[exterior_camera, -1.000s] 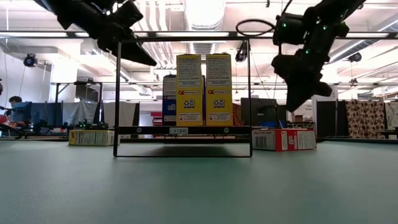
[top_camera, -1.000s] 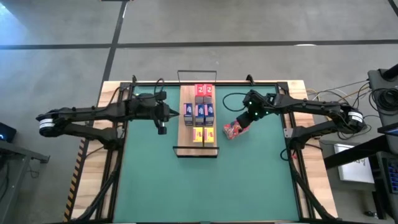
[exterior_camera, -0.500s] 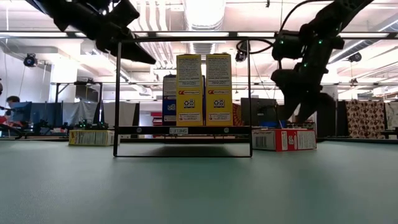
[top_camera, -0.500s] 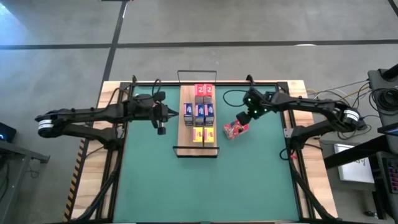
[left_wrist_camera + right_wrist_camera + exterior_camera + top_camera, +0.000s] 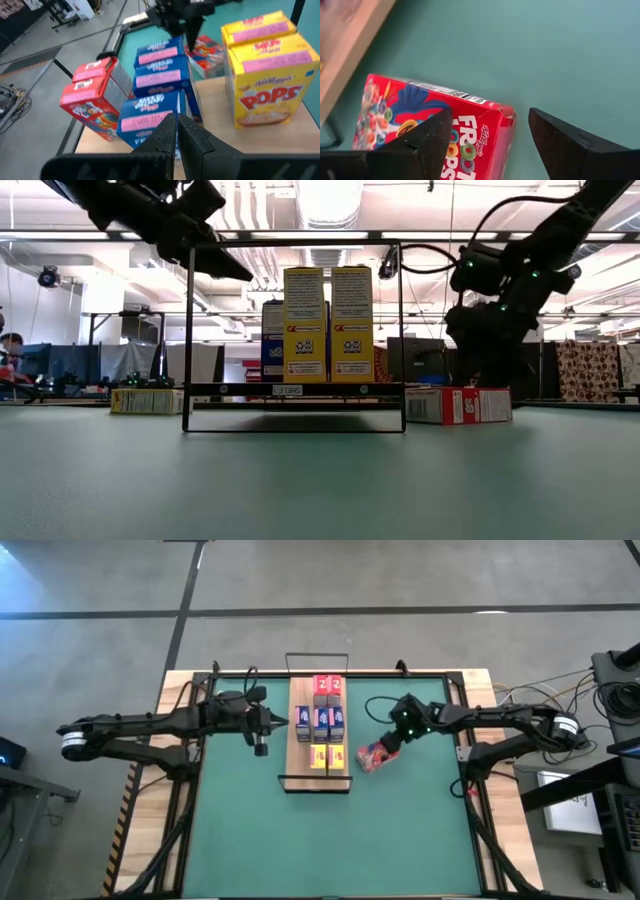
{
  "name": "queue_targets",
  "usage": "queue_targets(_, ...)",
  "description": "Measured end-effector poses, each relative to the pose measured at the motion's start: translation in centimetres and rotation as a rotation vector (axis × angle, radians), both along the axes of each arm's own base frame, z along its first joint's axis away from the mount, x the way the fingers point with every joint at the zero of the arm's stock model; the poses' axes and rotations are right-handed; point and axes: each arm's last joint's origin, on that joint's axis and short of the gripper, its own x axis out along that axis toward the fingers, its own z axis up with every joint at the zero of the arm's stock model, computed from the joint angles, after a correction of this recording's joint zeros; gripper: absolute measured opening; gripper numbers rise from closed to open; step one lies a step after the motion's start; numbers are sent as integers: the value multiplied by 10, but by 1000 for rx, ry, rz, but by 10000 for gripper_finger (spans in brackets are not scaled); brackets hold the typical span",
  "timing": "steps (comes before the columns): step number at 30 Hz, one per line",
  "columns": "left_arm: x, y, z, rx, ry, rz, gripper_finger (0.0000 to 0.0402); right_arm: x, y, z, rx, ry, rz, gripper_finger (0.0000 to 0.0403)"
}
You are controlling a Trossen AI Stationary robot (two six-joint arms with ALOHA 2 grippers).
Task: Stack cereal on shelf
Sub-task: Put the red cereal box on the shelf aligned with the other red cereal box
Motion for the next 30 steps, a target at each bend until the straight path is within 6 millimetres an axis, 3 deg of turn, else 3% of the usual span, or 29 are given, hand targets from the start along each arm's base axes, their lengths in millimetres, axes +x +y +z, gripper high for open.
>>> queue_targets(7,4,-7,8,17,-68,-35,0,2,22,-8,70,-19,158,232)
queue_targets(13,10,-25,24,28,-119,-122,0,10,44,-8,109,-24,248,224)
queue_targets(18,13,-53,28,19,-130,-224,0,15,63,-5,157,-47,249,223)
queue_targets(23,17,-84,25,22,-134,-185,0,18,83,-3,209,-49,256,221)
queue_targets(30,24,-134,19,-41,-185,-263,0,25,108,4,249,-110,224,221)
